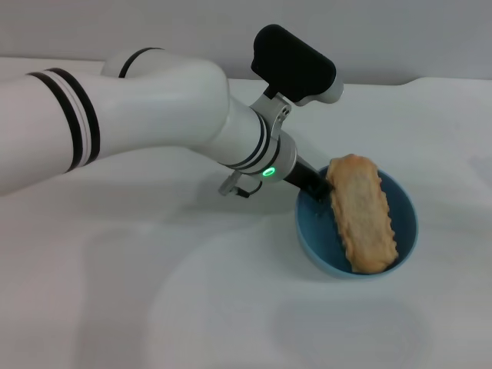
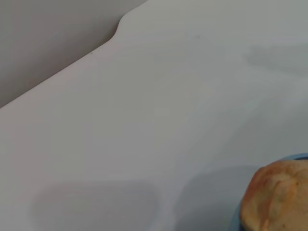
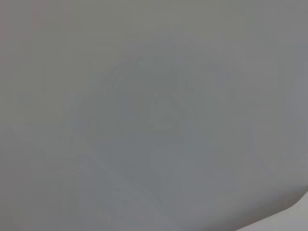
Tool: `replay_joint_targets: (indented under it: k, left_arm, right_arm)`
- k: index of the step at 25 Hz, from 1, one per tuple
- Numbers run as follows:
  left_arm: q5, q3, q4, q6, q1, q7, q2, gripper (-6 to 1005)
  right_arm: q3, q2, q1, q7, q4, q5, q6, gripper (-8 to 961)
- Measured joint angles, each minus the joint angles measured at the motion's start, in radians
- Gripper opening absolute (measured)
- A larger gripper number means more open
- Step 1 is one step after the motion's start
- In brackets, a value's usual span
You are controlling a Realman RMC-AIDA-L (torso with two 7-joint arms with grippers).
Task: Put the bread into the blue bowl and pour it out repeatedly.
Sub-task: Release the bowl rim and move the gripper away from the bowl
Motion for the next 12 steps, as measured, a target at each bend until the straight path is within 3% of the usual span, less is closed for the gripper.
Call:
replay_joint_targets:
  k: [12]
  left_arm:
    - [0.001, 0.013, 0.012, -0.015, 0.003, 0.003, 0.003, -1]
  right_arm:
    - [0.004, 0.000, 0.001, -0.033, 0.015, -0.002, 0.007, 474]
